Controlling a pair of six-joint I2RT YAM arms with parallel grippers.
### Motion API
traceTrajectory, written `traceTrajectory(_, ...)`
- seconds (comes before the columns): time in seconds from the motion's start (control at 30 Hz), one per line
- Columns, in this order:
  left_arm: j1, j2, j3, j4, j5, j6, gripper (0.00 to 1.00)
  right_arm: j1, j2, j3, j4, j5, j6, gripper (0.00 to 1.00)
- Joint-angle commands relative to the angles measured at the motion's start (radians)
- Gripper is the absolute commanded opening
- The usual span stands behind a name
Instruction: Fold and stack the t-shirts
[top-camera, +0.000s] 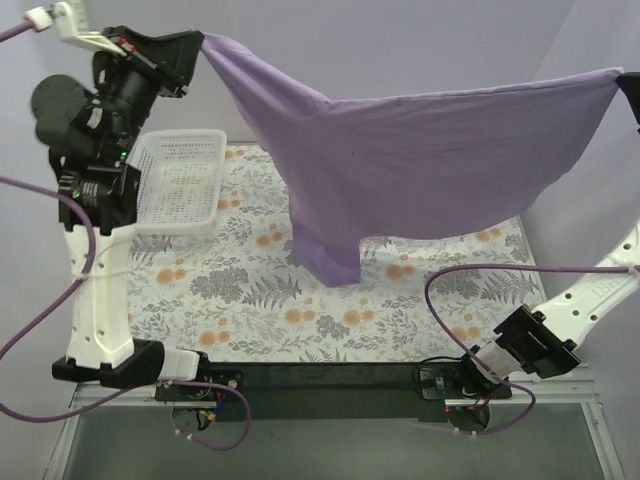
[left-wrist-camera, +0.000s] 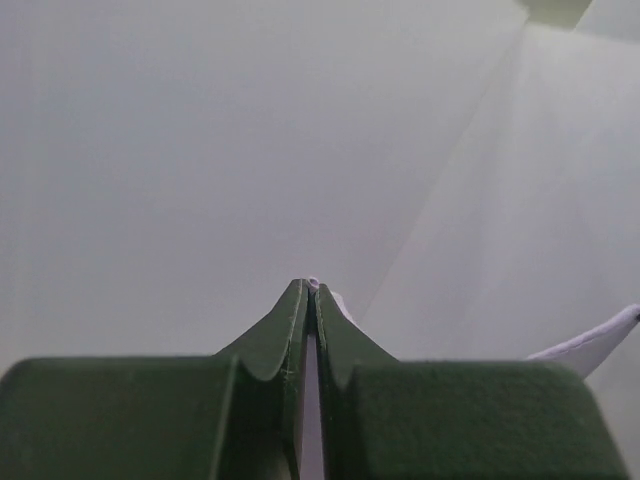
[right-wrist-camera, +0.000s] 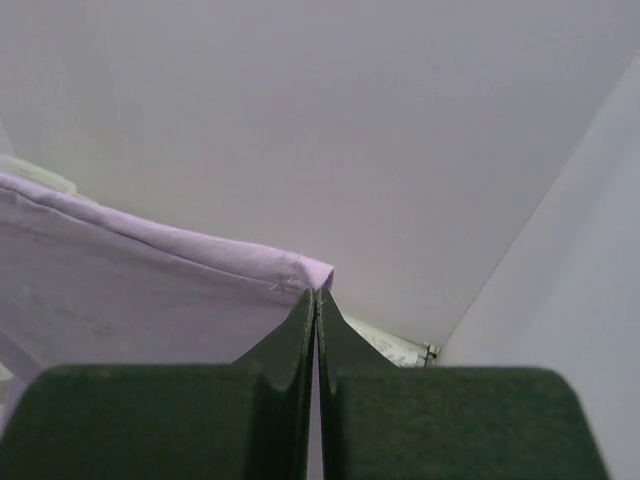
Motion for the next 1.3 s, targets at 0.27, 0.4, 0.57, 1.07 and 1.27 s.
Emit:
traceTrajectory(0.27, -0.002, -0.128, 0.141, 0.141, -0.062, -0.050, 0.00, -0.208, 0.043, 0.192, 0.581, -0.079, 0.683, 0.01)
traceTrajectory(0.4, -0.009, -0.143, 0.144, 0.143, -0.070, -0.030, 0.00, -0.220, 0.058, 0.208, 0.655, -0.055, 0.758, 0.01)
traceTrajectory(0.57, -0.018, -0.128, 0.066, 0.144, -0.102, 0.002, 0.00, -0.197, 0.046, 0.113, 0.690, -0.051, 0.751, 0.01)
traceTrajectory(1.07, -0.013, 0.183, -0.617, 0.368, -0.093, -0.007, 0.00, 0.438, -0.169, -0.836, -0.140, 0.485, -0.608, 0.01)
traceTrajectory(1.27, 0.019, 0.528, -0.608, 0.451, -0.088, -0.024, 0.00, 0.452, 0.040, -1.041, 0.290, 0.672, -0.552, 0.01)
